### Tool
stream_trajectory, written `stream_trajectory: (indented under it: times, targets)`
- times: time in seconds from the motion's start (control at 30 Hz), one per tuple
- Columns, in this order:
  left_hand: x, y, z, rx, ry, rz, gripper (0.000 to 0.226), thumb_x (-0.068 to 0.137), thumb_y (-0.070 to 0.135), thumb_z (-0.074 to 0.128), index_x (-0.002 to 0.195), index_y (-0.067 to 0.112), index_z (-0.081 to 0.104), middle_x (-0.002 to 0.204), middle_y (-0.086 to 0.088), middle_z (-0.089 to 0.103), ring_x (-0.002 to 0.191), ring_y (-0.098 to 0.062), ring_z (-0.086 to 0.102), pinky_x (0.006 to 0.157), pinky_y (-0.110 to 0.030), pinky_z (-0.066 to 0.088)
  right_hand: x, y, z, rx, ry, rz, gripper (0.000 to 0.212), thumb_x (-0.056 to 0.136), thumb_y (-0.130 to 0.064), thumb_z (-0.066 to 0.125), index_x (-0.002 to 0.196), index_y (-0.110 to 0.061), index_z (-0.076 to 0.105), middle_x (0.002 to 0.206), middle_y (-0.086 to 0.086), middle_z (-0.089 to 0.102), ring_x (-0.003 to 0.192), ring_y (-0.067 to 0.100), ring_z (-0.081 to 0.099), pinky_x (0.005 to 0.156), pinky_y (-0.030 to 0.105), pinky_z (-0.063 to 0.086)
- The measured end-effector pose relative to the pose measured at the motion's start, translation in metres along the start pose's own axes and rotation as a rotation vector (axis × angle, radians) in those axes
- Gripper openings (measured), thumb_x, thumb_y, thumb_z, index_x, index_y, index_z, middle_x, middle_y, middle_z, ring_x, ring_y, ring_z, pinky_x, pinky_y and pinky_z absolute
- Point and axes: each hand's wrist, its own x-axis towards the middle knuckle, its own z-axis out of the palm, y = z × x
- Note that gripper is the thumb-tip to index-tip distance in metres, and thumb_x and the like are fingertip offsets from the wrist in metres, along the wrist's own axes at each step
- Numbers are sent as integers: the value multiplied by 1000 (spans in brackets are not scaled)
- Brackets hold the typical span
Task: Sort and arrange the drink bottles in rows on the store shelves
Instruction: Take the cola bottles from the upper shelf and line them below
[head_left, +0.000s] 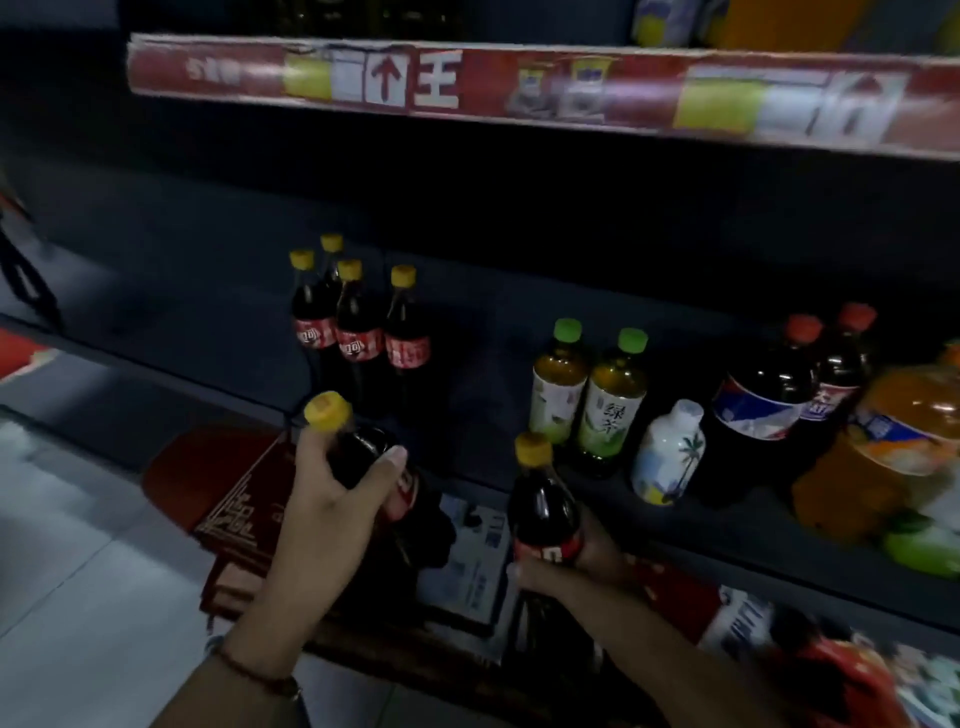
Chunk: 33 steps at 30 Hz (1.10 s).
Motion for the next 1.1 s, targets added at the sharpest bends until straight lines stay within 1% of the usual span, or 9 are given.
stream_trajectory:
  times: [0.07,0.13,0.23,0.37,0.53,0.8,0.93,1.03,1.1]
  targets:
    - [-16,-4,-2,-6,17,49,40,90,28,69,121,39,47,99,22,64,85,16,60,70,-6,46,-13,13,3,40,-23,-59,72,60,-29,89,121,-41,53,113,-10,66,99,7,64,78,24,51]
    - [-26,-9,-5,-27,17,77,40,89,31,70,123,35,48,108,10,64,90,7,64,77,-17,48,-28,24,4,61,31,-100,70,60,-31,90,119,-40,54,109,-12,66,96,6,63,77,23,49]
    - [-43,-11,-14,-19,-16,82,31,91,30,69,115,32,50,106,4,63,88,4,64,73,-15,48,-60,41,7,38,123,-101,58,71,-17,86,114,-38,54,105,-12,67,90,2,63,69,16,46]
    - [-45,1,-22,18,-54,149,30,91,32,68,113,35,49,107,8,60,97,-6,62,79,-23,47,-79,43,3,-142,102,-159,50,68,-14,87,106,-34,60,101,-9,71,89,2,66,67,12,48]
    - [-26,26,-20,98,-60,238,39,91,33,68,122,28,45,103,15,58,89,8,60,78,-19,47,-65,17,-1,-193,142,-202,26,69,-8,86,84,-19,67,78,-3,72,72,8,68,56,11,48]
    - [50,22,15,133,-220,266,46,93,38,65,130,28,39,112,15,58,100,-1,60,78,-16,48,24,-56,13,-98,216,-320,48,65,-18,89,104,-30,62,97,-12,69,85,2,63,65,14,46]
    - [96,-3,35,119,-263,274,44,97,30,61,132,20,37,124,3,57,113,-11,58,90,-21,48,75,-74,27,-141,310,-402,54,61,-24,89,108,-31,62,102,-10,70,95,11,65,74,23,49]
    - [120,-23,43,61,-314,280,38,99,31,57,130,24,36,134,-3,51,124,-14,52,103,-31,46,107,-78,38,-222,372,-403,69,51,-40,83,115,-30,60,106,-10,70,98,14,64,84,35,52]
    - [130,-29,47,19,-318,285,37,100,34,54,131,26,36,135,-5,52,125,-15,53,100,-28,49,127,-79,45,-287,404,-397,70,50,-44,82,115,-29,60,104,-10,70,97,14,65,82,36,53]
